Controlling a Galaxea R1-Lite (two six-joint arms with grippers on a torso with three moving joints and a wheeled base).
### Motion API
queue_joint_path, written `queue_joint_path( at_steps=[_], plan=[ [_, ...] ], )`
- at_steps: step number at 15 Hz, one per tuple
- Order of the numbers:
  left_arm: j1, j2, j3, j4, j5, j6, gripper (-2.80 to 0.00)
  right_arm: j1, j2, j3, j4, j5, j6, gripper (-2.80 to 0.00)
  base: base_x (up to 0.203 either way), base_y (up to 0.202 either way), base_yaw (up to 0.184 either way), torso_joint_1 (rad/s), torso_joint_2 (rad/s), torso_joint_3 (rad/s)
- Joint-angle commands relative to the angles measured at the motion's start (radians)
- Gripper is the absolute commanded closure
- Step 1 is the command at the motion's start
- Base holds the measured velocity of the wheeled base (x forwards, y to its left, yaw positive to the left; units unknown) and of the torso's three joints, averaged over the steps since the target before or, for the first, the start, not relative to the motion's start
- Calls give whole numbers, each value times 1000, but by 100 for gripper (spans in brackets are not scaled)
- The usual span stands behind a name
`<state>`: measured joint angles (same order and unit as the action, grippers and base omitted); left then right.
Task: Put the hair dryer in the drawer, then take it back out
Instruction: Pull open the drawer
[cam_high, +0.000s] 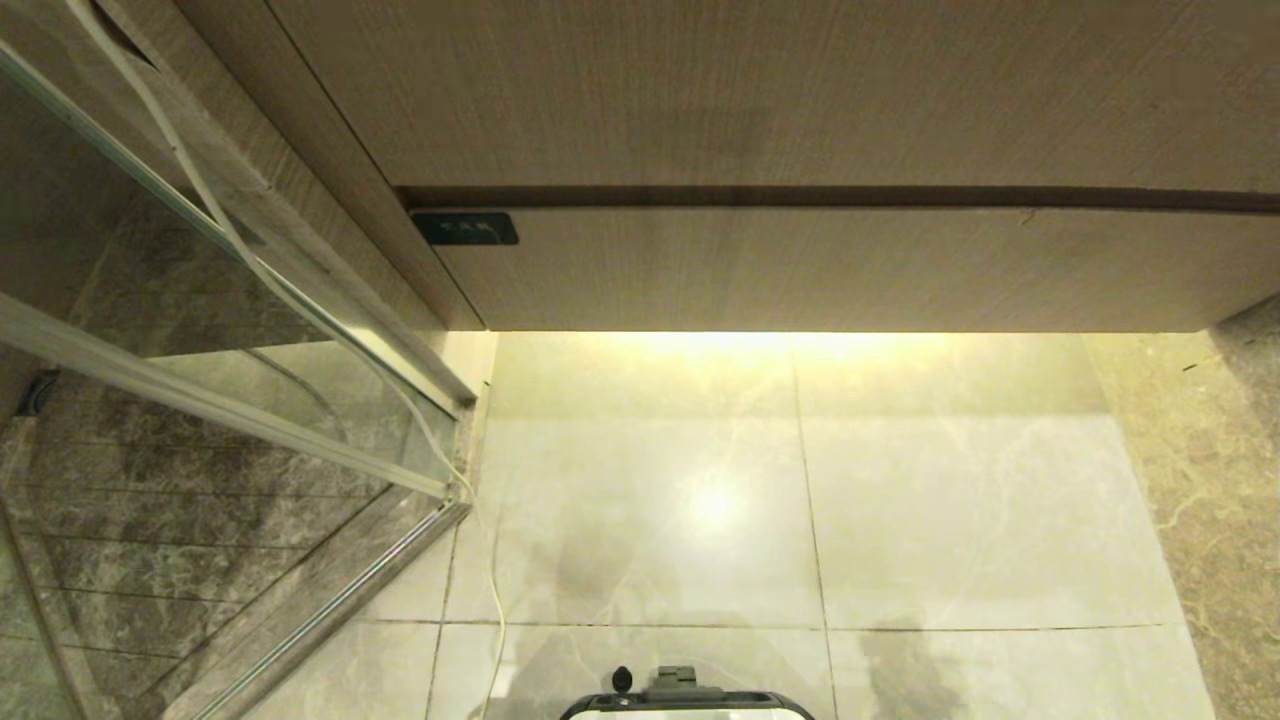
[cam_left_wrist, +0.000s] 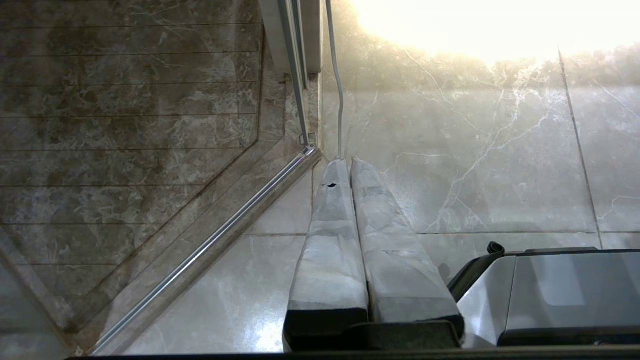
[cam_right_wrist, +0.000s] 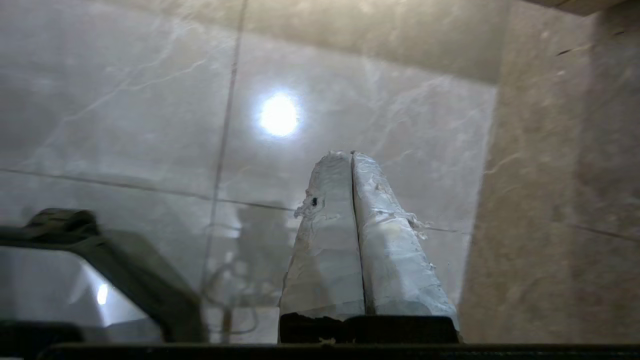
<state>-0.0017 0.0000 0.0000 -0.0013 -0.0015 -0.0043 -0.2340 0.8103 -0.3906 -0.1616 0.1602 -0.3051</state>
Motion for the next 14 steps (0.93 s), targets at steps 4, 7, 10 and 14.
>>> queue_joint_path(
  at_steps=[4, 7, 10, 14],
  plan=[
    [0, 0, 2, 0, 0, 0, 0, 217, -647, 216, 80, -40, 91, 0, 0, 0, 0, 0, 0, 0],
    [0, 0, 0, 0, 2, 0, 0, 377, -845, 378, 131, -108, 171, 0, 0, 0, 0, 0, 0, 0],
    [0, 0, 0, 0, 2, 0, 0, 383, -850, 409, 106, -136, 254, 0, 0, 0, 0, 0, 0, 0],
    [0, 0, 1, 0, 1, 0, 0, 383, -850, 409, 108, -136, 262, 0, 0, 0, 0, 0, 0, 0]
  ],
)
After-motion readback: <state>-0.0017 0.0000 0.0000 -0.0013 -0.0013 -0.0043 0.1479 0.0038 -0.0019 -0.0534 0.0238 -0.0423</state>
